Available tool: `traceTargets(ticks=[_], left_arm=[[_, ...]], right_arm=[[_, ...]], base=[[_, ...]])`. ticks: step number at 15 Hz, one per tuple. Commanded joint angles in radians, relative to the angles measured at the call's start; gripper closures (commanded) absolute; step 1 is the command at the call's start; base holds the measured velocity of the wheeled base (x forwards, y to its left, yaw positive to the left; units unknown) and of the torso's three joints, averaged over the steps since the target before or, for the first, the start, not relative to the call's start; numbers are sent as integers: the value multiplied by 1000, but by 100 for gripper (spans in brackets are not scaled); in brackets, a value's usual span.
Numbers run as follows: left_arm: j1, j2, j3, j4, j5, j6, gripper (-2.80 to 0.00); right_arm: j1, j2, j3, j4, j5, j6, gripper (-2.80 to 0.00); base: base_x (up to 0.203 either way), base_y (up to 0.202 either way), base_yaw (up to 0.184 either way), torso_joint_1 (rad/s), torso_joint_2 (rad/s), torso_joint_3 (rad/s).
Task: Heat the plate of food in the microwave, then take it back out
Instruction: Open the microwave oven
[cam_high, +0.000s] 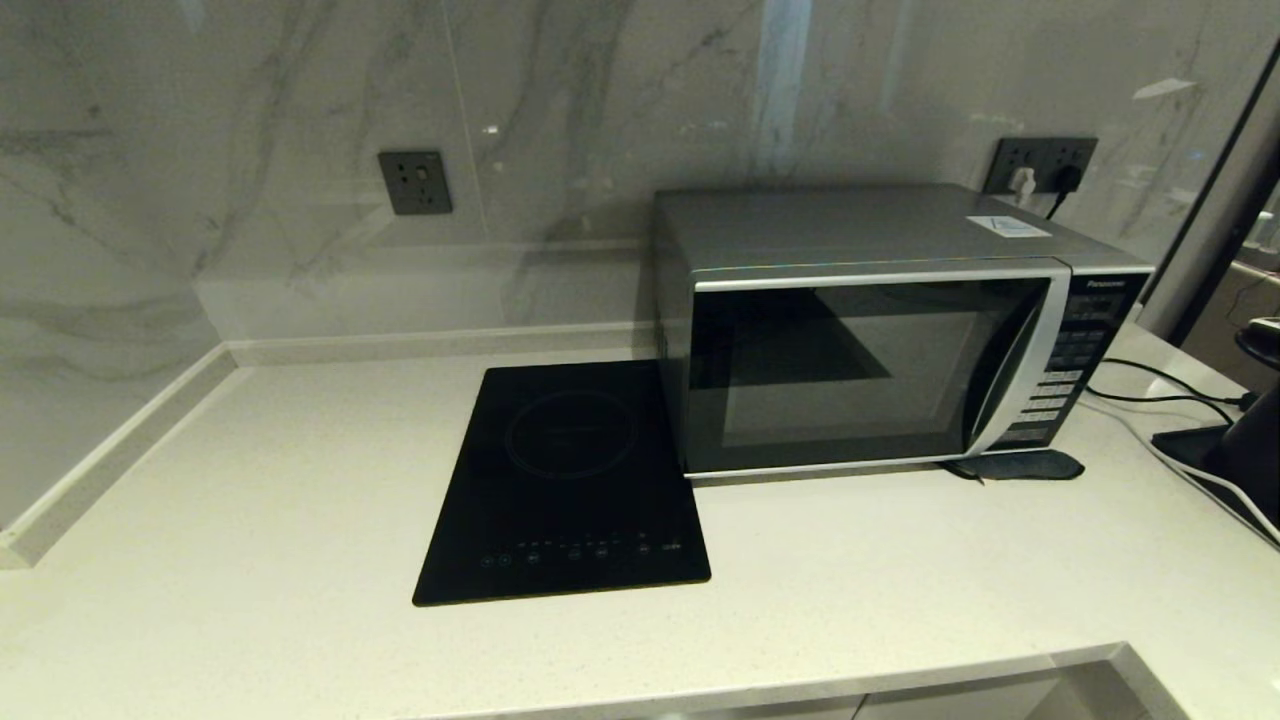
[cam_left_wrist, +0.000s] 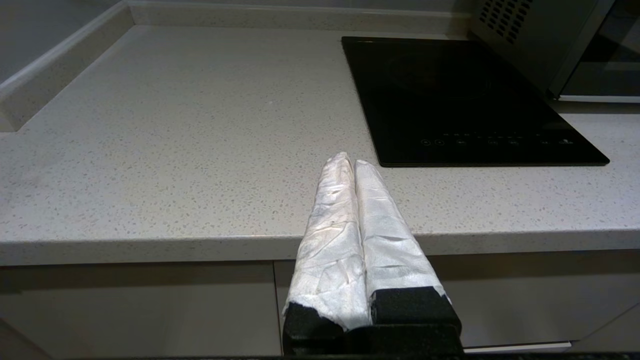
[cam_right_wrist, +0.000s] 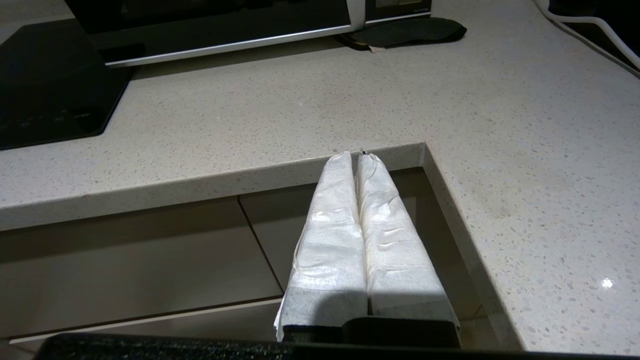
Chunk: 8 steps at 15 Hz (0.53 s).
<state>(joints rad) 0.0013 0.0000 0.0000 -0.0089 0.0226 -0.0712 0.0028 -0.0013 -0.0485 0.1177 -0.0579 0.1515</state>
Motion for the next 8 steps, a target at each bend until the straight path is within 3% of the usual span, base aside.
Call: traceTargets(ticks=[1,8], left_arm=[[0,2,0,0,0,-1,0],[0,2,0,0,0,-1,0]], right_arm=[[0,1,-1,0,0,0,0],[0,1,1,-1,-2,-3,0]], base=[[0,0,0,0,0,0],[0,0,0,0,0,0]])
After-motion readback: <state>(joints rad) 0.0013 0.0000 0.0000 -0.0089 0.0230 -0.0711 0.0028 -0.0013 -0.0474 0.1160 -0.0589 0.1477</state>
